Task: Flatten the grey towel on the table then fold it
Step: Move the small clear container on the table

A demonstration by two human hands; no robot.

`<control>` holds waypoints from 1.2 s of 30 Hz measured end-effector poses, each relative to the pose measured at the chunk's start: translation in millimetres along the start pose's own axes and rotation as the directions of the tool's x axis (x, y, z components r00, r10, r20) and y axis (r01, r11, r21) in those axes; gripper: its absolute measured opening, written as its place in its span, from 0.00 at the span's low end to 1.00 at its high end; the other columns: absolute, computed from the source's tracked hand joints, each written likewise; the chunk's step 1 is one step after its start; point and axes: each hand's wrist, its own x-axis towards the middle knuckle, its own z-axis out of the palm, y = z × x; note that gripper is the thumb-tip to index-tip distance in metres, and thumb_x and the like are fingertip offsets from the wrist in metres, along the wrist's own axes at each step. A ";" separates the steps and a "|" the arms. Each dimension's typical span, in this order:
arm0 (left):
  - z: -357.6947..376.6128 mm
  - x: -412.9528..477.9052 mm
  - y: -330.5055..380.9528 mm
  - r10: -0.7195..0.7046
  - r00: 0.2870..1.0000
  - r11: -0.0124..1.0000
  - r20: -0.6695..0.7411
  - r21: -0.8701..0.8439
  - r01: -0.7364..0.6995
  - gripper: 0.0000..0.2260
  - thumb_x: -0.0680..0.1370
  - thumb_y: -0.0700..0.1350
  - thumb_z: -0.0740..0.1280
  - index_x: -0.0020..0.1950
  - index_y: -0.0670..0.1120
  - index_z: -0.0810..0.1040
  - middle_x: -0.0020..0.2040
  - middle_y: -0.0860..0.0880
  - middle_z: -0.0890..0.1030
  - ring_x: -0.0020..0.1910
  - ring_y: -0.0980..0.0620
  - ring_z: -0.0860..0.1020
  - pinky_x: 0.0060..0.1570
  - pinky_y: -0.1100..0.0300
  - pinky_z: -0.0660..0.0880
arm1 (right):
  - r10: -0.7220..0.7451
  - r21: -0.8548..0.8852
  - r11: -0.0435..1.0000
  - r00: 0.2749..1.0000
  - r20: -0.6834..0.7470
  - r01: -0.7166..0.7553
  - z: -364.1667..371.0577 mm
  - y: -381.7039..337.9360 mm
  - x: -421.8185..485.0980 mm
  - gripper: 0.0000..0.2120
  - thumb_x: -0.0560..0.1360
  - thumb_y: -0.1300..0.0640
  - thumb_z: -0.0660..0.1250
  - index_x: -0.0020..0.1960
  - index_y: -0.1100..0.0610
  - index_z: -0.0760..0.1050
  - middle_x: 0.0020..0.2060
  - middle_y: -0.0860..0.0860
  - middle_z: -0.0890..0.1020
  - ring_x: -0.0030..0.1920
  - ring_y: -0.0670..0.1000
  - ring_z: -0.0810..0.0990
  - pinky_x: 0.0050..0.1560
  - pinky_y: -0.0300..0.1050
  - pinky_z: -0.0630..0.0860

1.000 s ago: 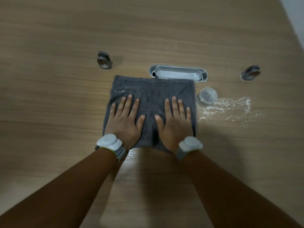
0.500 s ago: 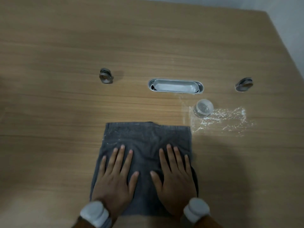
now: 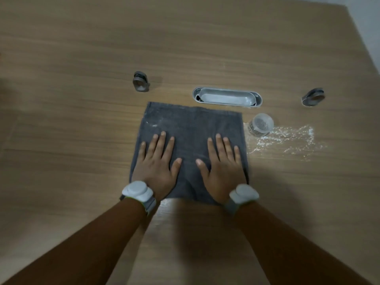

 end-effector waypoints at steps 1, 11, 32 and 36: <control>-0.1 -12.1 2.4 0.005 1.000 1.000 0.019 -0.002 -0.005 0.31 0.83 0.63 0.44 0.83 0.49 0.51 0.83 0.46 0.50 0.82 0.46 0.48 0.79 0.43 0.45 | -0.020 0.004 1.000 1.000 0.002 0.020 -1.1 -0.6 -16.2 0.35 0.83 0.34 0.46 0.83 0.53 0.53 0.82 0.56 0.57 0.82 0.57 0.53 0.81 0.61 0.49; -56.9 14.8 66.7 -0.021 0.998 0.948 0.066 -0.316 0.040 0.24 0.83 0.53 0.59 0.78 0.47 0.65 0.78 0.46 0.64 0.77 0.46 0.63 0.76 0.50 0.58 | 0.075 0.475 0.879 0.996 -0.050 -0.042 -81.5 23.1 -19.2 0.23 0.82 0.51 0.65 0.75 0.55 0.70 0.71 0.55 0.76 0.72 0.54 0.73 0.71 0.50 0.70; -49.3 127.6 209.8 0.021 0.986 0.906 0.163 -0.420 0.050 0.18 0.77 0.45 0.70 0.67 0.47 0.78 0.62 0.44 0.80 0.61 0.42 0.77 0.61 0.52 0.72 | 0.379 0.509 0.785 0.924 0.056 -0.353 -102.2 137.3 59.8 0.15 0.75 0.61 0.68 0.61 0.54 0.81 0.55 0.54 0.85 0.58 0.60 0.78 0.67 0.53 0.69; -49.0 126.4 211.3 0.010 0.989 0.902 0.149 -0.428 0.055 0.19 0.76 0.46 0.72 0.67 0.48 0.78 0.62 0.45 0.81 0.61 0.43 0.77 0.60 0.55 0.73 | 0.361 0.522 0.781 0.930 0.073 -0.344 -104.1 140.3 60.4 0.16 0.75 0.59 0.69 0.62 0.53 0.81 0.56 0.55 0.85 0.59 0.62 0.77 0.65 0.53 0.71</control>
